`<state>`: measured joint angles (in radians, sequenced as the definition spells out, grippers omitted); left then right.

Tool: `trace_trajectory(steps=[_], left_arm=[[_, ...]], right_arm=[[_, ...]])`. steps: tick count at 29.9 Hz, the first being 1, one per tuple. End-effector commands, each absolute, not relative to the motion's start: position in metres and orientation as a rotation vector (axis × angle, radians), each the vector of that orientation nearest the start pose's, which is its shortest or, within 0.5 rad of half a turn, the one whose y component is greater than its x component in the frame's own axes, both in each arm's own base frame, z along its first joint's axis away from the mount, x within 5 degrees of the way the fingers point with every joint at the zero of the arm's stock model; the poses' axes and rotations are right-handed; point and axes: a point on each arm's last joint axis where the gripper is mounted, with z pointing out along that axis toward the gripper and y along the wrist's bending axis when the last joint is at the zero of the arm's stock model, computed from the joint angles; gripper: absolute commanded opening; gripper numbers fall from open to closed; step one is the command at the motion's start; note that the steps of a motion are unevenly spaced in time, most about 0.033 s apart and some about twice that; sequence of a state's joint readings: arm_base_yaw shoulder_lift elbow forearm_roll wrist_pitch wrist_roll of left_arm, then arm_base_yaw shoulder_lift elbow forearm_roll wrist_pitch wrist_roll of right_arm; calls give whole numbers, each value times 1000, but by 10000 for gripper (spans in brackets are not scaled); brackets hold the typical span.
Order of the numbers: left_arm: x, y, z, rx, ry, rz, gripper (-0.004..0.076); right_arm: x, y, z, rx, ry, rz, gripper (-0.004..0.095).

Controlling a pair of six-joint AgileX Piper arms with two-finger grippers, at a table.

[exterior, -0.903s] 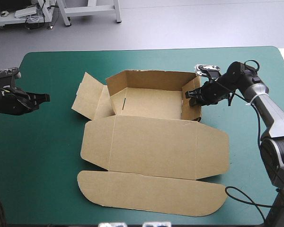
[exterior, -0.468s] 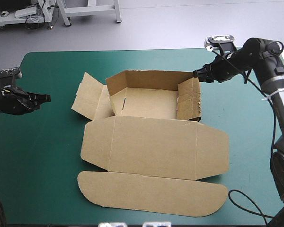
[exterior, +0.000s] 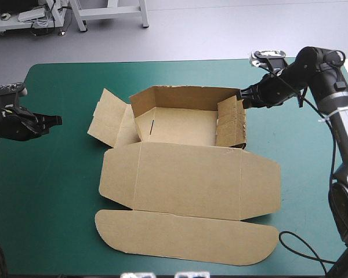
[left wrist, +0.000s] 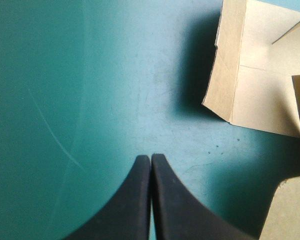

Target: Fold the box

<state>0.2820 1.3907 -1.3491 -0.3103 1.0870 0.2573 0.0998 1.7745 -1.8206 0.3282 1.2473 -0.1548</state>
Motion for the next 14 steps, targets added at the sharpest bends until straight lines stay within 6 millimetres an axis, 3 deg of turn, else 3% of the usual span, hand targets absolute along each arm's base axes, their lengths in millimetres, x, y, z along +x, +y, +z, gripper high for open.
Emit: trace_trajectory(steps=[1,10,14], left_arm=[[274,52,386,-114,2456,-205,-9],[275,52,386,-115,2452,-203,-9],[275,52,386,-115,2452,-203,-9]], right_arm=[[379,72,372,-286,2607,507,405],[412,76,312,-282,2739,545,405],[423,83,296,-305,2727,632,395]])
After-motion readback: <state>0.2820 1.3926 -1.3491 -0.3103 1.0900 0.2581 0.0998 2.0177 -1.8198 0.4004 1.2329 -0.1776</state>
